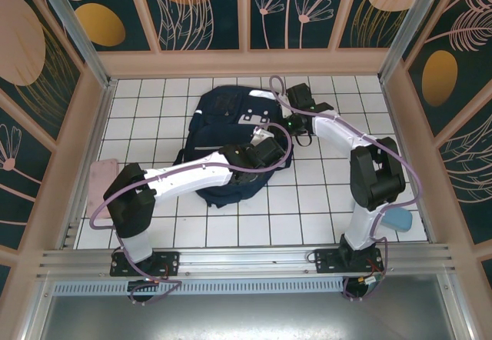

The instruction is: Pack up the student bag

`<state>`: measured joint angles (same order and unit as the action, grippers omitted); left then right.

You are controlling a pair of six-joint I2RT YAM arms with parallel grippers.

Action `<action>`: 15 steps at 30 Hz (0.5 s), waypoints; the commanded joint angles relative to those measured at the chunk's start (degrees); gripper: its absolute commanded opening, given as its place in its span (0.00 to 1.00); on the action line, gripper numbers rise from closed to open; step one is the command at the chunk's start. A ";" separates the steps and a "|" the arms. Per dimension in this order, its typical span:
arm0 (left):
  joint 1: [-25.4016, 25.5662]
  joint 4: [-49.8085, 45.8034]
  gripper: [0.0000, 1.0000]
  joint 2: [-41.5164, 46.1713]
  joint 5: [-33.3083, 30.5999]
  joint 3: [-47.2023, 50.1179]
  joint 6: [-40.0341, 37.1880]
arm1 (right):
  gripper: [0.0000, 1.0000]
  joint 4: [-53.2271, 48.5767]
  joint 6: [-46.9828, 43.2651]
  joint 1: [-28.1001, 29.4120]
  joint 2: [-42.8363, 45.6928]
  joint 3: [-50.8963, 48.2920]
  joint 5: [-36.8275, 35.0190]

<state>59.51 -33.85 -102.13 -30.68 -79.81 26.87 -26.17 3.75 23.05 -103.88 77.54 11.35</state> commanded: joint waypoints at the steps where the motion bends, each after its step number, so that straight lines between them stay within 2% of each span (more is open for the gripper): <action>1: -0.83 0.80 0.00 3.16 -4.15 0.36 1.96 | 0.35 1.25 0.84 -0.11 1.96 0.90 -2.95; 3: -0.81 0.88 0.00 3.12 -4.16 0.36 1.91 | 0.31 1.44 0.58 -0.11 2.01 0.77 -0.09; 7: -0.88 0.89 0.00 3.07 -4.05 0.27 2.03 | 0.31 2.27 0.21 -0.21 1.58 0.42 5.73; 13: -0.86 0.83 0.00 2.98 -3.87 0.35 2.02 | 0.33 1.04 2.34 -0.86 -0.33 1.74 5.73; 15: -0.86 0.82 0.00 2.90 -3.94 0.27 2.13 | 0.29 1.32 2.82 -0.98 -0.13 1.44 6.09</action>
<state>59.51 -33.63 -102.13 -30.70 -79.77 27.22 -25.28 5.19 22.44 -103.79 77.54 15.46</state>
